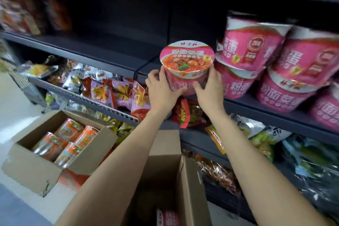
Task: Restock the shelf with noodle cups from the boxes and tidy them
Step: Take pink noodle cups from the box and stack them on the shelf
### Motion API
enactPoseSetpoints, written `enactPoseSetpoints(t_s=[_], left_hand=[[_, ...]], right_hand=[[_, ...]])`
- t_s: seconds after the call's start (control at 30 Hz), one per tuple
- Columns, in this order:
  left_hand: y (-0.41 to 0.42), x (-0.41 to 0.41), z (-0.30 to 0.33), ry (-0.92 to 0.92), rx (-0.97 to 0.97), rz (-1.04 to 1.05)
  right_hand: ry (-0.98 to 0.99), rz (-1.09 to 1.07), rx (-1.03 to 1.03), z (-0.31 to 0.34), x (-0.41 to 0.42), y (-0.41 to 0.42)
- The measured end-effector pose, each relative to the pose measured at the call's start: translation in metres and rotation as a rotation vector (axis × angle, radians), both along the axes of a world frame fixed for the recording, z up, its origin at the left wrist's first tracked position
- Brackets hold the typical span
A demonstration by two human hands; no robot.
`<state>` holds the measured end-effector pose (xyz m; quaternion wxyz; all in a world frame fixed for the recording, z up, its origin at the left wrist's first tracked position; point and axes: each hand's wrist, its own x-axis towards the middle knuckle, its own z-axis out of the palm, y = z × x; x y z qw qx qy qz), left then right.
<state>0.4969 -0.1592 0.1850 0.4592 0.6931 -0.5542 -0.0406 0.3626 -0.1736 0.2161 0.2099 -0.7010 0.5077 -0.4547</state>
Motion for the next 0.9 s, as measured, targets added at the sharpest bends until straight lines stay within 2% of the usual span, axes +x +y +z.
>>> enactPoseSetpoints(t_s=[0.07, 0.17, 0.23, 0.3, 0.37, 0.47, 0.53, 0.6, 0.7, 0.8, 0.87, 0.9], left_hand=[[-0.028, -0.004, -0.009, 0.050, 0.058, -0.019], [-0.061, 0.000, -0.013, 0.150, -0.043, -0.041], [-0.077, 0.007, -0.005, 0.066, 0.010, -0.101], [-0.080, 0.014, 0.003, -0.063, 0.104, -0.159], [-0.058, 0.024, -0.001, -0.099, 0.006, -0.168], [0.008, 0.045, -0.045, -0.049, -0.263, -0.081], [0.056, 0.061, -0.095, -0.016, -0.279, -0.011], [0.091, 0.077, -0.146, 0.043, -0.135, 0.038], [0.107, 0.101, -0.212, 0.037, 0.244, -0.002], [0.096, 0.113, -0.251, 0.030, 0.591, -0.044], [0.087, 0.114, -0.266, -0.023, 0.739, -0.062], [0.085, 0.113, -0.271, -0.101, 0.753, -0.074]], right_hand=[[0.053, -0.100, 0.023, -0.008, 0.004, -0.012], [0.069, -0.053, -0.079, -0.019, 0.016, -0.027], [0.153, 0.012, -0.097, -0.017, 0.023, -0.047], [0.258, 0.025, -0.028, -0.017, 0.026, -0.065], [0.302, 0.026, -0.048, -0.025, 0.024, -0.065], [0.250, 0.080, -0.264, -0.061, 0.023, -0.029], [0.223, 0.136, -0.338, -0.100, 0.026, 0.003], [0.216, 0.173, -0.300, -0.142, 0.031, 0.034], [0.302, 0.203, -0.153, -0.207, 0.040, 0.069], [0.430, 0.243, 0.035, -0.274, 0.045, 0.089], [0.534, 0.240, 0.118, -0.316, 0.043, 0.097], [0.582, 0.253, 0.164, -0.333, 0.041, 0.102]])
